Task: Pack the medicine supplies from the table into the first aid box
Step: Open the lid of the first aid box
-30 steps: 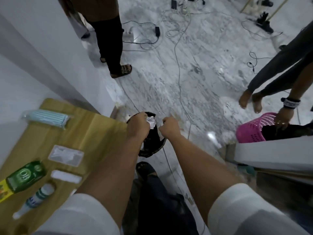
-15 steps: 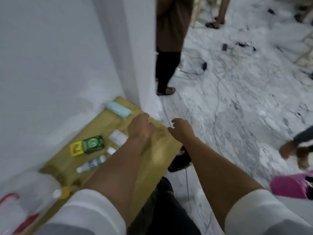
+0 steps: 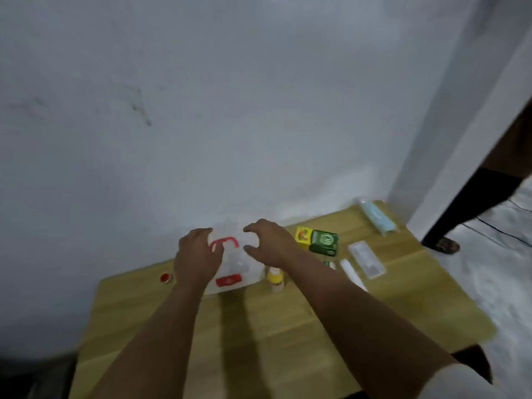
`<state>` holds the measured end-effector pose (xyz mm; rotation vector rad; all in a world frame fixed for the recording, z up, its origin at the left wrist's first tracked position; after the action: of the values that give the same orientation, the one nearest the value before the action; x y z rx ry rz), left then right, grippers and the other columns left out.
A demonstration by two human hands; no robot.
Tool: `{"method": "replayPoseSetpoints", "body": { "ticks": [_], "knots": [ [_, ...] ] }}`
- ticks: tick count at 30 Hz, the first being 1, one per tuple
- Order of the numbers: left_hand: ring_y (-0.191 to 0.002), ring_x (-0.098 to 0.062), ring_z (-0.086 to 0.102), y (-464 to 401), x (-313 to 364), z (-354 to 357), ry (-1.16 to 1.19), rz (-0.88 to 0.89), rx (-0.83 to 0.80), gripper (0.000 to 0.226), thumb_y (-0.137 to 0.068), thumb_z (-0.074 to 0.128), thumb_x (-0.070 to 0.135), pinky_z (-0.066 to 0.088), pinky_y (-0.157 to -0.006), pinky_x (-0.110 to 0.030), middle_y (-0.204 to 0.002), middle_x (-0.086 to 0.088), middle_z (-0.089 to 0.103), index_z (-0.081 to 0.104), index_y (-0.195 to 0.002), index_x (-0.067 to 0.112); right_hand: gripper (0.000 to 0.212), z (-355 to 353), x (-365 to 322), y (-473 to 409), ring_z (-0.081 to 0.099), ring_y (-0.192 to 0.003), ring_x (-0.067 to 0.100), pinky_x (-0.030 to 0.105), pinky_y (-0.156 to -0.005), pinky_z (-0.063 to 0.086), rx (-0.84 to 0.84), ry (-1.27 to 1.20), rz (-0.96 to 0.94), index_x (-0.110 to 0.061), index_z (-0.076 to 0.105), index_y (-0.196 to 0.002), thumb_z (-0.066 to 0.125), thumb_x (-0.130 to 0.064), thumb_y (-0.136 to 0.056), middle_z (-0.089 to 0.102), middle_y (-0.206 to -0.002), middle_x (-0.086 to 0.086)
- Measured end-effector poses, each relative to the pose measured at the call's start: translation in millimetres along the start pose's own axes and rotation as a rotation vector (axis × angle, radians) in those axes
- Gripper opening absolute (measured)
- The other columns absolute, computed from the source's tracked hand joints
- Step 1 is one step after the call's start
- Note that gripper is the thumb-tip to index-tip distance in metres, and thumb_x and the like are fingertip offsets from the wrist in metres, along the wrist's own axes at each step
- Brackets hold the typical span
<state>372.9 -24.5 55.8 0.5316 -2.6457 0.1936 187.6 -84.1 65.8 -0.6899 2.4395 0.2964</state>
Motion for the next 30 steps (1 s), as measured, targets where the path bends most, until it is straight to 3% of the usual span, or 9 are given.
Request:
{"method": "replayPoseSetpoints", "body": {
  "ticks": [4,8,12,16,21,24,26,28,30],
  "knots": [
    [-0.147,-0.032,0.040,7.4,-77.7,41.5,0.067,0.021,0.011,0.070,-0.096,0.052,0.063,0.033,-0.118,-0.050,-0.161,-0.010,0.044,0.055,-0.150,0.019,0.098,76.2,-16.1,-21.2,0.044,-0.134,0.033,0.050,-0.109,0.043,-0.126,0.387,-0.148,-0.026,0.040,-0.152,0.080,-0.062,-0.070,0.044,-0.149,0.012],
    [-0.154,-0.026,0.029,20.7,-99.3,69.0,0.237,0.082,0.151,0.061,-0.104,0.047,0.052,0.027,-0.120,-0.047,-0.170,-0.004,0.027,0.043,-0.158,0.024,0.109,128.1,-15.1,-13.3,0.025,-0.148,0.045,0.064,-0.119,0.023,0.001,0.674,-0.197,-0.017,0.028,-0.154,0.088,-0.049,-0.069,0.030,-0.158,0.020],
    [-0.148,-0.028,0.040,53.6,-108.0,63.9,0.274,0.080,0.188,0.061,-0.102,0.052,0.053,0.035,-0.114,-0.042,-0.163,-0.006,0.041,0.047,-0.154,0.021,0.097,151.3,-22.2,26.4,0.017,-0.152,0.047,0.064,-0.121,0.015,0.138,0.704,-0.245,-0.018,0.019,-0.155,0.081,-0.031,-0.082,0.024,-0.162,0.024],
    [-0.127,-0.036,0.057,101.6,-110.8,47.1,0.305,0.004,0.135,0.060,-0.099,0.059,0.050,0.045,-0.091,-0.037,-0.144,-0.016,0.057,0.046,-0.145,0.013,0.092,159.0,-30.5,73.0,0.016,-0.152,0.046,0.062,-0.122,0.013,0.092,0.635,-0.335,-0.021,0.022,-0.156,0.072,-0.048,-0.083,0.021,-0.165,0.020],
    [-0.146,-0.030,0.039,147.1,-115.8,33.5,0.358,0.014,0.044,0.051,-0.104,0.043,0.016,0.034,-0.112,-0.037,-0.163,-0.011,0.040,0.043,-0.156,0.015,0.048,154.3,-31.9,112.1,0.034,-0.146,0.037,0.056,-0.119,0.023,0.145,0.500,-0.410,-0.026,0.041,-0.153,0.041,-0.037,-0.106,0.038,-0.161,0.010],
    [-0.152,-0.026,0.030,162.3,-128.3,35.4,0.380,0.031,-0.064,0.077,-0.095,0.049,0.000,0.031,-0.111,-0.031,-0.169,-0.005,0.026,0.025,-0.164,0.023,0.043,147.4,-31.2,119.9,0.048,-0.134,0.032,0.050,-0.111,0.037,0.140,0.498,-0.426,-0.027,0.050,-0.148,0.041,-0.038,-0.107,0.052,-0.150,0.005],
    [-0.152,-0.027,0.031,167.1,-138.7,43.3,0.465,0.029,-0.149,0.101,-0.089,0.064,0.002,0.036,-0.108,-0.030,-0.171,-0.001,0.018,0.004,-0.167,0.027,0.040,138.5,-36.9,120.2,0.056,-0.125,0.029,0.045,-0.102,0.045,0.156,0.454,-0.450,-0.027,0.055,-0.143,0.044,-0.037,-0.105,0.060,-0.141,0.001],
    [-0.152,-0.024,0.030,169.8,-150.3,54.3,0.558,0.023,-0.171,0.132,-0.074,0.087,0.024,0.039,-0.113,-0.036,-0.172,0.003,0.011,-0.008,-0.165,0.033,0.038,126.3,-44.4,116.7,0.060,-0.121,0.029,0.041,-0.098,0.048,0.177,0.391,-0.441,-0.029,0.058,-0.139,0.046,-0.040,-0.104,0.065,-0.137,0.001],
    [-0.151,-0.020,0.032,170.0,-159.4,62.2,0.616,0.005,-0.095,0.150,-0.056,0.096,0.055,0.039,-0.118,-0.046,-0.171,0.009,0.016,-0.007,-0.164,0.039,0.037,109.6,-53.9,106.5,0.062,-0.117,0.029,0.037,-0.095,0.048,0.161,0.349,-0.425,-0.028,0.061,-0.135,0.047,-0.041,-0.104,0.068,-0.132,0.003]
  ]
}}
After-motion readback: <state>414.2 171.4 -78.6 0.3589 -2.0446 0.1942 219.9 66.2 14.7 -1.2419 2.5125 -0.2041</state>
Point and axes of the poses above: each hand's wrist, its own y-axis away from the middle knuckle, its own z-axis out of the palm, x = y × z, the point moved 4 cm from there along -y, towards the middle knuckle
